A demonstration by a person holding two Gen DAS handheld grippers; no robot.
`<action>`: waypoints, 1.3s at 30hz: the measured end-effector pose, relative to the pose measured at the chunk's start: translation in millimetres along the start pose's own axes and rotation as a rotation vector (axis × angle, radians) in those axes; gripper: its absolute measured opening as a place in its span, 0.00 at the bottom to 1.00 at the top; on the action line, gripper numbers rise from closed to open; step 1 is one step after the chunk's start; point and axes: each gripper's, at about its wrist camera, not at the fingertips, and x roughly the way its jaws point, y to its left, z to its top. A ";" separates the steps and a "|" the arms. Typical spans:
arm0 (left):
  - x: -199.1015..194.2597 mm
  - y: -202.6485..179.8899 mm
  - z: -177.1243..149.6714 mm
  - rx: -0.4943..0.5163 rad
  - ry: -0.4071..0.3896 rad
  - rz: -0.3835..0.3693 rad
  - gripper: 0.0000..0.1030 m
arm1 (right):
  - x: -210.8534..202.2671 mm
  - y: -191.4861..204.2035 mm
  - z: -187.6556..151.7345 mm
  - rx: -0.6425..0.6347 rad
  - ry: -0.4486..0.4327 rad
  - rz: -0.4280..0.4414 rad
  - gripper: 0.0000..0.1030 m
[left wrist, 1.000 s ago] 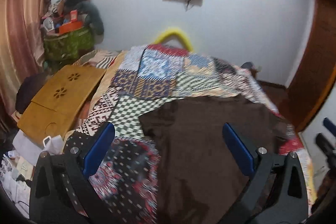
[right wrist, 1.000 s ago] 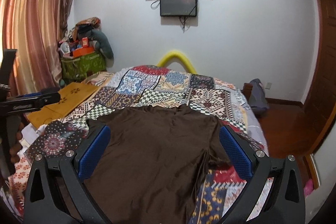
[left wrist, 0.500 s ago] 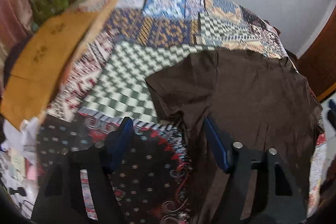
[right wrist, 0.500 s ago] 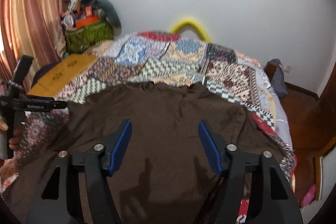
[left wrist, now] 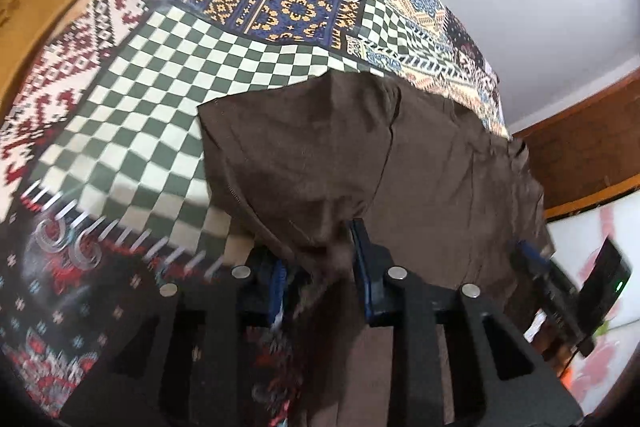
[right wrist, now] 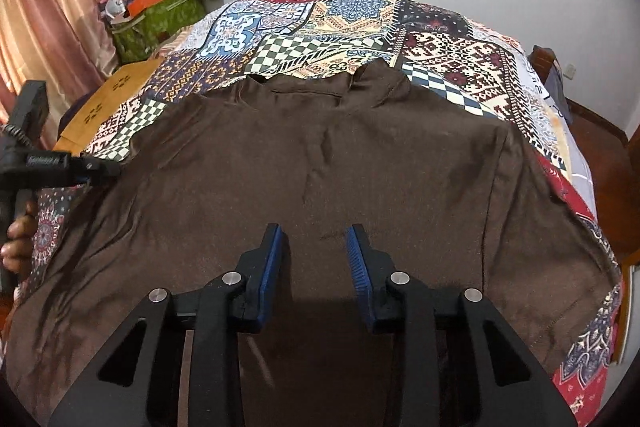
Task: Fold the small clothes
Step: 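Lower both grippers toward the brown shirt lying flat on the bedspread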
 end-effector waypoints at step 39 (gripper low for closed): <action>-34.3 -115.5 -28.8 0.475 -0.119 0.171 0.61 | -25.4 31.8 34.1 -0.023 -0.038 0.109 0.47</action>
